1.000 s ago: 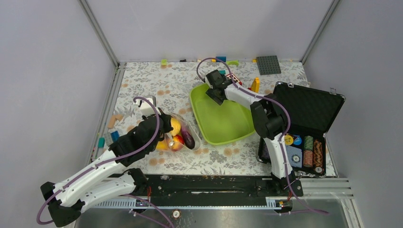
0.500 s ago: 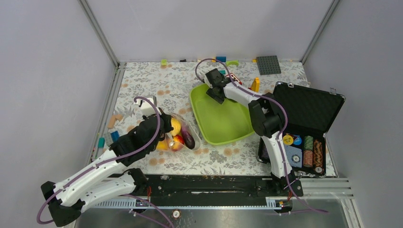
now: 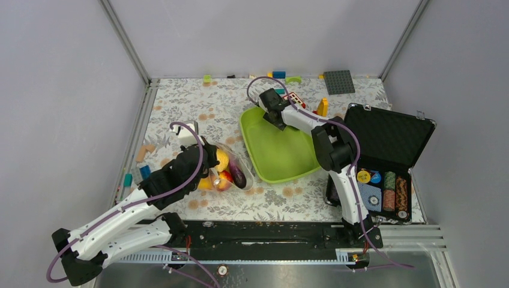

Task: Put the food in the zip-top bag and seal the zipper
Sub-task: Pick up the fake fruit from the bin, then place the fake fruit in the zipper food storage bag.

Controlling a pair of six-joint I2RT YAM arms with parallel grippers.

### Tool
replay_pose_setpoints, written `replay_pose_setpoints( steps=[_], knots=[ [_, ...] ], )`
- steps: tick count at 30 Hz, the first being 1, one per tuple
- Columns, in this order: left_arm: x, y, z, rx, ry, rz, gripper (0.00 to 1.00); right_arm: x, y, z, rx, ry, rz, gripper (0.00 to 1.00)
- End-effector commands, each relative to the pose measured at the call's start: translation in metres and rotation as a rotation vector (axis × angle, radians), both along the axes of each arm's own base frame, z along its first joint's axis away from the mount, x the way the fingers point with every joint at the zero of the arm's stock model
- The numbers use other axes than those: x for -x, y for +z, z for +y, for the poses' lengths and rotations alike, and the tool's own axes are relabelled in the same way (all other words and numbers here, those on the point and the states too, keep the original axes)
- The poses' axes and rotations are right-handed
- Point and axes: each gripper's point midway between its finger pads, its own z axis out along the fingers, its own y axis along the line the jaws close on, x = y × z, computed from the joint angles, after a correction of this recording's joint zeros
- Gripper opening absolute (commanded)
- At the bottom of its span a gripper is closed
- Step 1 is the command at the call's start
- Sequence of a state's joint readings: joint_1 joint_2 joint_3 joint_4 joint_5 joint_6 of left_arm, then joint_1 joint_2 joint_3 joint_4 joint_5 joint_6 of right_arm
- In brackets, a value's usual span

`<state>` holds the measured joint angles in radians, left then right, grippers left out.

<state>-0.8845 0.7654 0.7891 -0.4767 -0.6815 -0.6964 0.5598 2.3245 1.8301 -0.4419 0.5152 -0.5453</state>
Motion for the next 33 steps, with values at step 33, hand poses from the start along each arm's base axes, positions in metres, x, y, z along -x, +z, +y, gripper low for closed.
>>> replay_pose_setpoints(
  steps=[33],
  knots=[
    [-0.002, 0.019, -0.019, 0.078, -0.072, -0.051, 0.00, 0.331, 0.247, 0.167, -1.600, 0.732, 0.168, 0.39]
  ],
)
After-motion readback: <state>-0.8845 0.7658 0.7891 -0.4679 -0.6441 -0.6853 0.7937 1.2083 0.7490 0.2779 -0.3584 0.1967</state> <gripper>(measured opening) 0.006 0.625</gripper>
